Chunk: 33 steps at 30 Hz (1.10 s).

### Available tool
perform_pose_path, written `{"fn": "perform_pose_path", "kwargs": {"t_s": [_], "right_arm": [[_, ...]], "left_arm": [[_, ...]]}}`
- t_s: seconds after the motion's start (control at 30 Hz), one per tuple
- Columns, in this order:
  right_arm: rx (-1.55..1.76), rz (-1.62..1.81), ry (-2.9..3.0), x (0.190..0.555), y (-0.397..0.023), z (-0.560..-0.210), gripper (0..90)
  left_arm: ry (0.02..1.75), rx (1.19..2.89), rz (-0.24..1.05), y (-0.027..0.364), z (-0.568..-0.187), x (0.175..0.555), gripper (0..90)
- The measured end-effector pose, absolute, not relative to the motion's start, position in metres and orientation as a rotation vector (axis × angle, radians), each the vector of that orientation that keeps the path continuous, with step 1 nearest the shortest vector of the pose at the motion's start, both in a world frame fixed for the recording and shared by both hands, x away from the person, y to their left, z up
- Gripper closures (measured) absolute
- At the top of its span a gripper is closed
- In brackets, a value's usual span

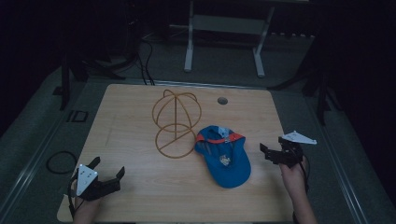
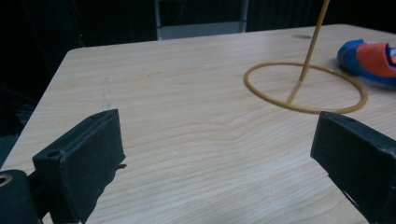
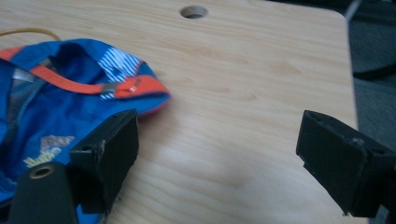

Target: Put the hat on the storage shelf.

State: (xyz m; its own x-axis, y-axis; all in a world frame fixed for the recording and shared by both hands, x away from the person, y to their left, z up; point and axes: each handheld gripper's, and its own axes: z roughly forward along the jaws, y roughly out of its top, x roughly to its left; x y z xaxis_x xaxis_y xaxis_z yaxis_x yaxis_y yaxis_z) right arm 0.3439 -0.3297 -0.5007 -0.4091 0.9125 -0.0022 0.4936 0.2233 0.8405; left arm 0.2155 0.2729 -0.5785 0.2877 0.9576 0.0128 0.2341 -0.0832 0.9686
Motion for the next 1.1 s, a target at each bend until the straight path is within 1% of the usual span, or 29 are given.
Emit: {"fn": "perform_pose_path", "kwargs": {"t_s": [0.07, 0.33, 0.47, 0.6, 0.77, 0.9, 1.03, 1.1], "right_arm": [[1.254, 1.08, 2.036, 0.35, -0.319, -0.497, 13.3], [1.212, 1.081, 2.094, 0.364, -0.296, -0.491, 13.3], [1.19, 1.102, 2.15, 0.371, -0.284, -0.489, 13.3], [1.163, 1.107, 2.19, 0.378, -0.273, -0.485, 13.3], [1.145, 1.116, 2.222, 0.39, -0.261, -0.484, 14.0], [1.143, 1.106, 2.253, 0.399, -0.252, -0.486, 14.0], [1.168, 1.111, 2.27, 0.408, -0.244, -0.489, 14.0], [1.173, 1.093, 2.26, 0.413, -0.241, -0.49, 13.9]], "left_arm": [[1.143, 1.575, 0.906, 0.272, -0.578, 0.216, 4.1], [1.131, 1.59, 0.908, 0.27, -0.577, 0.215, 4.1], [1.132, 1.582, 0.877, 0.269, -0.577, 0.215, 4.1], [1.113, 1.561, 0.787, 0.27, -0.573, 0.214, 4.1], [1.128, 1.614, 0.763, 0.265, -0.57, 0.214, 4.1], [1.085, 1.62, 0.769, 0.262, -0.566, 0.21, 4.1], [1.095, 1.618, 0.724, 0.263, -0.566, 0.211, 3.8], [1.098, 1.621, 0.726, 0.264, -0.566, 0.212, 3.6]]}}
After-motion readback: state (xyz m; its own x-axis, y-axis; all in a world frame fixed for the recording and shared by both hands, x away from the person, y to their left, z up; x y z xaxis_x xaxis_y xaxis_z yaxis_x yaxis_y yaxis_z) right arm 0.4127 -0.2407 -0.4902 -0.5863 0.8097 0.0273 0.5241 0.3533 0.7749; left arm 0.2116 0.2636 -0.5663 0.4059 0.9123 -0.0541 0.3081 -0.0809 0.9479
